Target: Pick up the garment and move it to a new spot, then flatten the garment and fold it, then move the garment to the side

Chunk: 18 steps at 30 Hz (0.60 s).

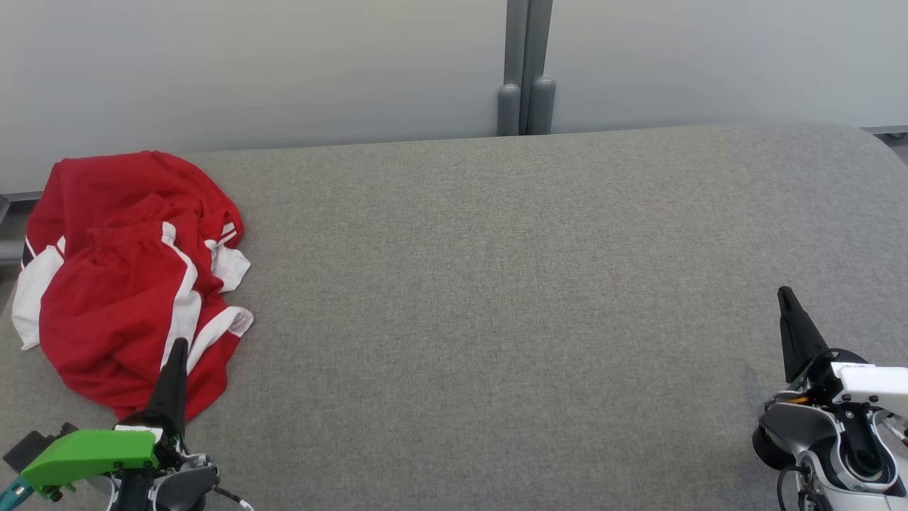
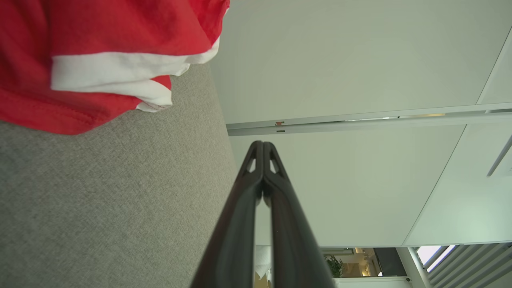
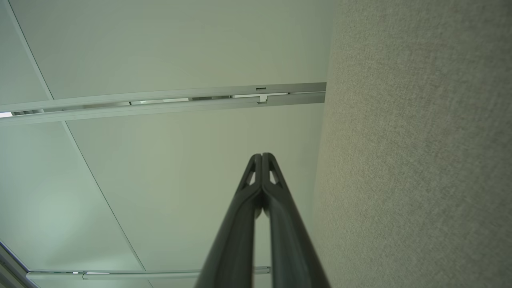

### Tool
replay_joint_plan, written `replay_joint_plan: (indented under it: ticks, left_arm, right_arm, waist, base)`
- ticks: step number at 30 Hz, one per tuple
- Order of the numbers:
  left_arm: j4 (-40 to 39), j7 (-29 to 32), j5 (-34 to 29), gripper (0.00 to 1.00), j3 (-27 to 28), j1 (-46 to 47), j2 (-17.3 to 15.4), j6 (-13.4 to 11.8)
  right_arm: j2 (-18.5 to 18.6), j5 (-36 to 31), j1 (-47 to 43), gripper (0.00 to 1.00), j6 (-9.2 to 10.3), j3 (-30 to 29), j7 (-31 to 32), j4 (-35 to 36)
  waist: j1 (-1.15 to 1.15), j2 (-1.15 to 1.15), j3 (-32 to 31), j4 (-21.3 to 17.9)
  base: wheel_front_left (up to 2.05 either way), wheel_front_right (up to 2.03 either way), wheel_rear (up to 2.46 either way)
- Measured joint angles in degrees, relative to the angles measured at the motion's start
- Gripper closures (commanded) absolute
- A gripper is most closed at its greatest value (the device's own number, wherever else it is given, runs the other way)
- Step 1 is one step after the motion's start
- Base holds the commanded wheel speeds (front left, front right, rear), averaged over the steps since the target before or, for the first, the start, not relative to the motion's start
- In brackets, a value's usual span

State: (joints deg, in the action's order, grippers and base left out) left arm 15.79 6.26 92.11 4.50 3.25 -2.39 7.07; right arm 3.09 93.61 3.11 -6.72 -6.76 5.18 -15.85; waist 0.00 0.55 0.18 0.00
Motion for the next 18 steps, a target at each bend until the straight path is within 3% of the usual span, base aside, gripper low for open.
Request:
replay_joint_plan:
  ticks: [18]
  left_arm:
    - [0.0, 0.0, 0.0, 1.0, 0.0, 0.0, 0.0, 0.0]
  right_arm:
    - [0.0, 0.0, 0.0, 1.0, 0.0, 0.0, 0.0, 0.0]
  waist:
    - [0.0, 0.0, 0.0, 0.0]
  base:
    - [0.0, 0.0, 0.0]
